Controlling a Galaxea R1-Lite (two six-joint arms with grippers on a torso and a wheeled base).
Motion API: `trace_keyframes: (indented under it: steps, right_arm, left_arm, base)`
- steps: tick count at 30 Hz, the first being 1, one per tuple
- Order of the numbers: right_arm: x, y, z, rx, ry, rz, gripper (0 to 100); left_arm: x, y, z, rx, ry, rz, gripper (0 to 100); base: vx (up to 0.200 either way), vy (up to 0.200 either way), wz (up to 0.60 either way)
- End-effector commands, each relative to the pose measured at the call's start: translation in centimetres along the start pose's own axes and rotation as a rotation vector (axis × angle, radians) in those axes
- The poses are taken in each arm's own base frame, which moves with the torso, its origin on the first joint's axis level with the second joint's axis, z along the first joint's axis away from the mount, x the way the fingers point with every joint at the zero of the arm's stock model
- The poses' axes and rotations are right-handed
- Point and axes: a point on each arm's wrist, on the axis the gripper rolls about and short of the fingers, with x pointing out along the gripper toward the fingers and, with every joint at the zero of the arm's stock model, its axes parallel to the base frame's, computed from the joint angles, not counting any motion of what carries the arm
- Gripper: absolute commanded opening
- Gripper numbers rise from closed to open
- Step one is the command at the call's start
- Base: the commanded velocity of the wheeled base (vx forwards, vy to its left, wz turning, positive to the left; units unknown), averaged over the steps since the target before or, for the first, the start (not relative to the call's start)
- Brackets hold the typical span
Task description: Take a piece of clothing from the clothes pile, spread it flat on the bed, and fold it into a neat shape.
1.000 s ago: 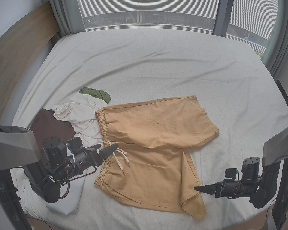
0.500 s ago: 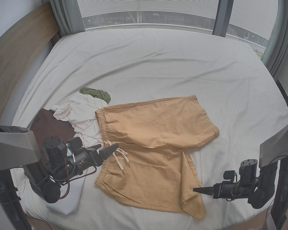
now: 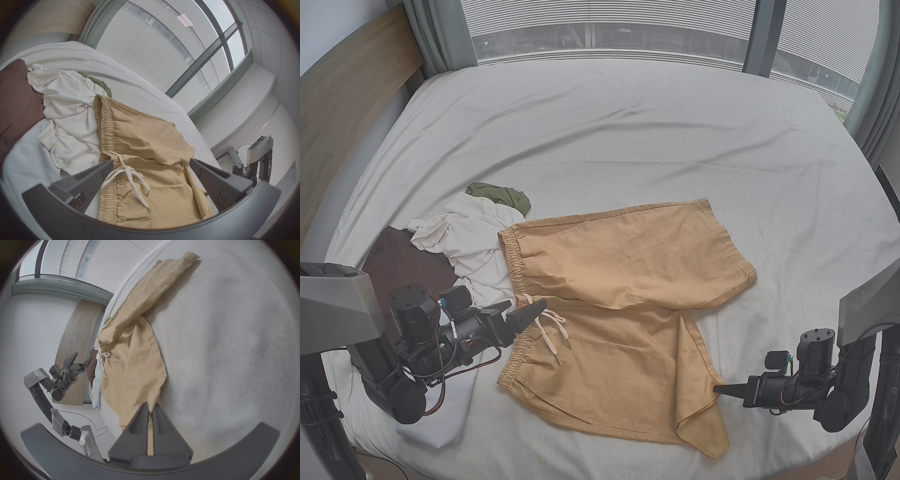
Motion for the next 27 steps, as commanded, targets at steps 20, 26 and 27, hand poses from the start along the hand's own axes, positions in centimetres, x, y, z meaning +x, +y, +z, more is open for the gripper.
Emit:
trace_keyframes:
  steps: [20,26,27]
  right_arm:
    - [-3.0,-1.5,6.1,-0.102,-0.297,-0.040,0]
    - [-3.0,-2.1,7.0,-0.133,-0.329,-0.052,0]
    - [-3.1,-2.2,7.2,-0.135,-0.337,-0.056,0]
  left_arm:
    - [0.0,0.0,-0.1,0.000,0.001,0.001,100]
    - [0.1,0.0,-0.2,-0.002,0.006,0.001,100]
    - [0.1,0.0,-0.2,-0.002,0.006,0.001,100]
  base:
    - [0.000,0.000,0.00]
    - [0.000,0.000,0.00]
    - [0.000,0.000,0.00]
